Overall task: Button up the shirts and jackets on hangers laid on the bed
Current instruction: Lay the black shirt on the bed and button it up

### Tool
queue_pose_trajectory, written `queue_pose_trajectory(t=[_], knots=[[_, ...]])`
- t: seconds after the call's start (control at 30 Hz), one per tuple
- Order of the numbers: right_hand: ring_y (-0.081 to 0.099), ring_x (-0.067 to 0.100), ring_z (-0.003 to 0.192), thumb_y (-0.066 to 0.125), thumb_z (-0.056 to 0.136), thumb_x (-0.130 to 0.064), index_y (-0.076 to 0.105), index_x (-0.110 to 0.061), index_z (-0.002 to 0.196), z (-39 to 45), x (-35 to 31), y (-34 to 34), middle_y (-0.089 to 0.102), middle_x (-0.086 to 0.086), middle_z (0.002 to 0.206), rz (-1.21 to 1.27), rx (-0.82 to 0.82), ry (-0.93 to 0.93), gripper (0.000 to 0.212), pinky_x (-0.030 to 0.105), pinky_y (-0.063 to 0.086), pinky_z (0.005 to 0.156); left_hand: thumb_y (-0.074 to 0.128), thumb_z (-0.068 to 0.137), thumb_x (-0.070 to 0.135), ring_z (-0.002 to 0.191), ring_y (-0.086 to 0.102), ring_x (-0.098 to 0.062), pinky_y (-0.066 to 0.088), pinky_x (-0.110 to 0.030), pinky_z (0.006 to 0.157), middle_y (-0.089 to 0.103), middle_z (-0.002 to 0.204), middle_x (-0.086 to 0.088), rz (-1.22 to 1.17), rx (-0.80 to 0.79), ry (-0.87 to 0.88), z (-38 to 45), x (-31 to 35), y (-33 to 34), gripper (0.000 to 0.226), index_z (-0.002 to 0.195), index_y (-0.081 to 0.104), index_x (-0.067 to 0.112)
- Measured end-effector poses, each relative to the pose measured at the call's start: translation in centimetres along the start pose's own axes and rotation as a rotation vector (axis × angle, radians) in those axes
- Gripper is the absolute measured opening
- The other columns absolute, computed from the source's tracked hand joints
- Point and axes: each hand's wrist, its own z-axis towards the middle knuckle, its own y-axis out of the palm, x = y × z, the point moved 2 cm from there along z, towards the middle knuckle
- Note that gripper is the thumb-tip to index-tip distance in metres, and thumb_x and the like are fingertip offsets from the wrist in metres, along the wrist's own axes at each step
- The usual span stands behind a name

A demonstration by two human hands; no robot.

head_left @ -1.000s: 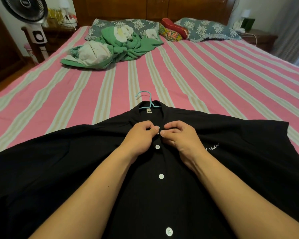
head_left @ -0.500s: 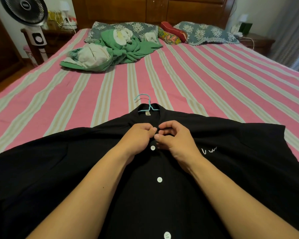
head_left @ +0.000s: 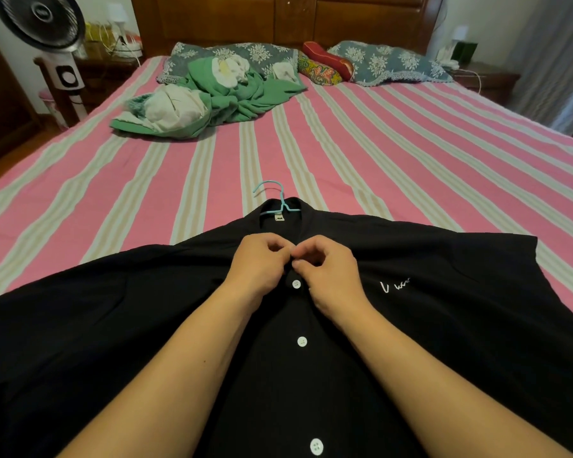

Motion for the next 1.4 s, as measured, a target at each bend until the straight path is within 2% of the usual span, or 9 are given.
queue_pose_trajectory(t=[0.17,0.27,0.37,0.47,0.57,0.73,1.0,1.2,1.4], knots=[[0.065,0.007,0.079,0.078,0.084,-0.01,0.069,-0.016,0.091,0.3,0.4,-0.4,0.07,-0.002,0.086,0.179,0.022,0.088,0.013,0.019,0.05,0.072,0.069,0.091,-0.005,0.059,0.064,-0.016,0.048,-0.017,0.05,0.066,0.072,-0.009,-0.239,-0.111,-0.061,0.1,0.1,-0.9,0.012,0.088,0.067,0.006],[0.061,0.009,0.075,0.082,0.081,-0.027,0.066,-0.015,0.093,0.5,0.8,-0.3,0.066,0.0,0.086,0.206,0.022,0.166,0.023,0.023,0.05,0.07,0.07,0.088,-0.006,0.058,0.064,-0.012,0.044,-0.015,0.049,0.068,0.076,-0.008,-0.205,-0.165,-0.041,0.0,0.4,-1.1,0.013,0.085,0.069,0.007],[0.068,0.019,0.076,0.079,0.083,-0.012,0.063,-0.011,0.092,0.7,1.0,-0.3,0.068,0.009,0.087,0.278,0.033,0.254,0.018,0.031,0.057,0.071,0.07,0.089,-0.005,0.057,0.061,-0.012,0.044,-0.015,0.049,0.066,0.069,-0.004,-0.211,-0.17,-0.059,0.2,0.3,-1.0,0.014,0.084,0.069,0.008],[0.067,0.014,0.064,0.071,0.086,0.005,0.058,-0.008,0.092,0.7,1.0,-0.6,0.062,0.007,0.078,0.466,-0.014,0.341,0.02,0.026,0.055,0.063,0.072,0.09,0.001,0.056,0.062,-0.013,0.045,-0.016,0.05,0.065,0.061,0.001,-0.235,-0.176,-0.093,0.4,0.2,-1.1,0.01,0.084,0.068,0.008],[0.064,0.011,0.065,0.068,0.088,0.008,0.056,-0.01,0.089,0.9,0.9,-0.9,0.054,0.003,0.076,0.526,-0.06,0.375,0.022,0.026,0.055,0.065,0.077,0.086,0.001,0.054,0.061,-0.012,0.046,-0.02,0.051,0.066,0.063,-0.004,-0.249,-0.182,-0.119,0.5,0.1,-1.3,0.011,0.084,0.067,0.007],[0.067,0.017,0.064,0.063,0.088,0.013,0.058,-0.005,0.099,1.0,0.9,-1.4,0.061,0.012,0.082,0.625,-0.092,0.415,0.022,0.026,0.057,0.062,0.075,0.086,-0.002,0.063,0.067,-0.018,0.054,-0.024,0.062,0.069,0.069,-0.006,-0.269,-0.202,-0.162,0.6,-0.2,-1.6,0.015,0.082,0.066,0.01],[0.066,0.012,0.064,0.068,0.086,0.011,0.06,-0.006,0.092,0.7,0.6,-1.1,0.064,0.009,0.076,0.441,-0.068,0.327,0.02,0.024,0.056,0.063,0.076,0.085,-0.002,0.059,0.064,-0.016,0.049,-0.019,0.053,0.067,0.066,-0.004,-0.205,-0.177,-0.141,0.6,-0.2,-1.4,0.016,0.083,0.066,0.009],[0.066,0.011,0.061,0.073,0.082,0.011,0.063,-0.005,0.089,0.3,0.2,-1.0,0.064,0.003,0.065,0.345,-0.035,0.24,0.02,0.024,0.057,0.063,0.076,0.083,0.0,0.059,0.063,-0.016,0.053,-0.026,0.06,0.068,0.069,-0.004,-0.134,-0.104,-0.136,0.7,-0.2,-1.3,0.015,0.079,0.068,0.012],[0.067,0.013,0.062,0.072,0.084,0.011,0.062,-0.006,0.086,0.3,-0.2,-1.3,0.062,0.0,0.062,0.277,-0.09,0.169,0.019,0.024,0.057,0.064,0.075,0.084,0.001,0.059,0.061,-0.013,0.052,-0.024,0.06,0.068,0.069,-0.002,-0.127,-0.089,-0.122,0.7,-0.1,-1.3,0.013,0.08,0.069,0.012]])
